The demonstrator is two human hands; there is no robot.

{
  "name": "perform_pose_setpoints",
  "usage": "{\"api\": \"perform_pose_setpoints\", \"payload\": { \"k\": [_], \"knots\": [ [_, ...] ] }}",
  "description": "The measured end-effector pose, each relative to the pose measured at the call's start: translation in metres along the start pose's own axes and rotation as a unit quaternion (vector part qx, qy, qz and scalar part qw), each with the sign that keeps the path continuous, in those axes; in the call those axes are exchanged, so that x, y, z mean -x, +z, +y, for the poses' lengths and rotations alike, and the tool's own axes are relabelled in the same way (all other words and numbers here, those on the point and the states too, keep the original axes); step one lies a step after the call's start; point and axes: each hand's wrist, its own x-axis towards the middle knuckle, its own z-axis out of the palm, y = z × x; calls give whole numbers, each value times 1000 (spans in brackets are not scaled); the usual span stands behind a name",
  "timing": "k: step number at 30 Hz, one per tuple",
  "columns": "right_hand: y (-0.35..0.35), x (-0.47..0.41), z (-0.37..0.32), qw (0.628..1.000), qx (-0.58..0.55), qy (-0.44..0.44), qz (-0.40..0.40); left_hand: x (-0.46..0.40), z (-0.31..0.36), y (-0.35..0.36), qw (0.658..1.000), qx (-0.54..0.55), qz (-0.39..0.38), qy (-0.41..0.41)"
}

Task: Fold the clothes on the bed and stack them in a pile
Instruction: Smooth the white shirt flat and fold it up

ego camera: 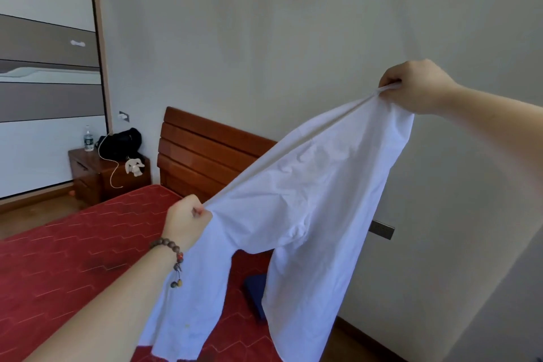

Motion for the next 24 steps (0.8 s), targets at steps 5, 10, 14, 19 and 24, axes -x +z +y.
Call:
{"api": "perform_pose_setpoints", "payload": {
  "k": [5,10,14,19,24],
  "knots": [
    [32,9,-4,989,1,-45,140,-30,4,-55,965,64,254,7],
    [94,16,-27,995,49,-89,19,-18,-22,-70,982,-85,168,-29],
    [110,9,-41,994,-3,-79,79,-18,-26,-99,957,-88,276,-18],
    [116,9,-53,996,-11,-80,32,-6,-19,-114,956,-51,287,-43],
    [125,28,-60,990,-100,-80,65,28,-18,-120,965,-85,246,-11]
  ]
}}
